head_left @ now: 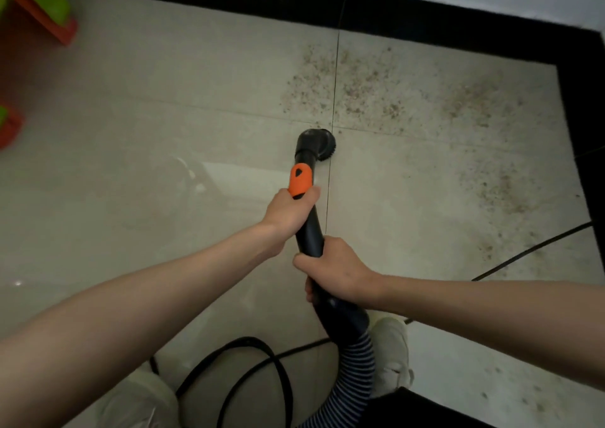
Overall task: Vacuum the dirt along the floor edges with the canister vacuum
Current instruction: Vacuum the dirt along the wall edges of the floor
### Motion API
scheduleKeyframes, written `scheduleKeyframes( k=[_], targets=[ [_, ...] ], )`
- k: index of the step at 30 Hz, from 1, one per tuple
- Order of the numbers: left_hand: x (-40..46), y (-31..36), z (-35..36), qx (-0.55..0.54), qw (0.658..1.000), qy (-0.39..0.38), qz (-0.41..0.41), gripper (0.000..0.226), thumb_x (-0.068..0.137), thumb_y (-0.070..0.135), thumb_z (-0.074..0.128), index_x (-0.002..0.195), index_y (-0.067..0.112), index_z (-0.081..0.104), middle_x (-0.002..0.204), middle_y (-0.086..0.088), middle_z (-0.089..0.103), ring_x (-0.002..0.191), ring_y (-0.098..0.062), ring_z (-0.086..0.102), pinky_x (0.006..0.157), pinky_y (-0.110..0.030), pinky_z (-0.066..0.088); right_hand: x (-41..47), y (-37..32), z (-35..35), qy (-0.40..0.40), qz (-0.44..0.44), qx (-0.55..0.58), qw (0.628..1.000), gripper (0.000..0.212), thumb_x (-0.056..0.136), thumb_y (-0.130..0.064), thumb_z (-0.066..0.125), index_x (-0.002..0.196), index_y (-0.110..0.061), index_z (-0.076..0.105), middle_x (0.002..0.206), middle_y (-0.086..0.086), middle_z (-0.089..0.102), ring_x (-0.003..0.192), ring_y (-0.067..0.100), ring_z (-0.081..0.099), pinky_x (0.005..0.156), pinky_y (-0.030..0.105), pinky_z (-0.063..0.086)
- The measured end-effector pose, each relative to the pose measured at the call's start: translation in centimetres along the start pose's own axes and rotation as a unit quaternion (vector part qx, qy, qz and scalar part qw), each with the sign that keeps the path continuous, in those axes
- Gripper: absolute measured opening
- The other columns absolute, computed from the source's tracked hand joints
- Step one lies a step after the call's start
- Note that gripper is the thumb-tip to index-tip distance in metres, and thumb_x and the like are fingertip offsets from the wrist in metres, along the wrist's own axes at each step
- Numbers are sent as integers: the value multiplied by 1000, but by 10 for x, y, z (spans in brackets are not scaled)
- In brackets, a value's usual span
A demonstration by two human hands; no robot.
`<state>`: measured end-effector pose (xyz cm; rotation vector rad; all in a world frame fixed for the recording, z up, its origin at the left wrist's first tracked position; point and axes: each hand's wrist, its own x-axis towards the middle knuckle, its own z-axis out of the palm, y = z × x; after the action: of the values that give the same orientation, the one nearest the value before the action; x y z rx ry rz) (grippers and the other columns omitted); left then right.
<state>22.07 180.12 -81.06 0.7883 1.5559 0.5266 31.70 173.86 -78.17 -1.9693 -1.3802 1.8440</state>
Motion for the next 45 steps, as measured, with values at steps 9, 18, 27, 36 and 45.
scheduleKeyframes(
  k=[9, 18, 27, 36, 45],
  targets=[
    [55, 40, -60, -30, 995, 98, 12, 30, 91, 39, 56, 77, 13, 51, 75, -4, 51, 67, -18, 50, 65, -30, 42, 70, -76, 2, -43, -45, -23, 998, 16, 86, -17, 57, 75, -8, 49, 60, 9, 61, 53, 21, 60, 69, 36, 57],
    [66, 45, -18, 12, 999, 5, 31, 28, 94, 39, 51, 82, 13, 51, 75, -2, 50, 73, -19, 50, 68, -29, 41, 66, -47, -15, 28, -22, 12, 999, 15, 85, -16, 56, 74, -6, 52, 60, 11, 62, 53, 25, 61, 67, 40, 58],
    [61, 34, -20, 6, 1000, 11, 27, 31, 94, 41, 51, 88, 10, 51, 75, -3, 49, 68, -17, 50, 64, -28, 42, 59, -43, -10, 25, -34, 11, 999, 10, 82, -13, 56, 78, -5, 52, 60, 13, 64, 52, 26, 63, 62, 39, 58],
    [57, 29, -36, 1, 1000, 25, 16, 32, 95, 41, 49, 88, 10, 51, 77, -5, 50, 72, -19, 51, 71, -30, 43, 57, -49, -2, -10, -31, 4, 999, 11, 84, -14, 56, 77, -7, 50, 60, 10, 63, 51, 23, 61, 62, 35, 57],
    [49, 31, 1, 42, 998, -33, 30, 32, 95, 41, 49, 80, 15, 42, 72, 0, 44, 64, -13, 45, 59, -25, 37, 43, -23, -11, 58, -9, 36, 998, 10, 82, -14, 56, 84, -5, 52, 58, 8, 63, 49, 22, 61, 59, 34, 56]
  ],
)
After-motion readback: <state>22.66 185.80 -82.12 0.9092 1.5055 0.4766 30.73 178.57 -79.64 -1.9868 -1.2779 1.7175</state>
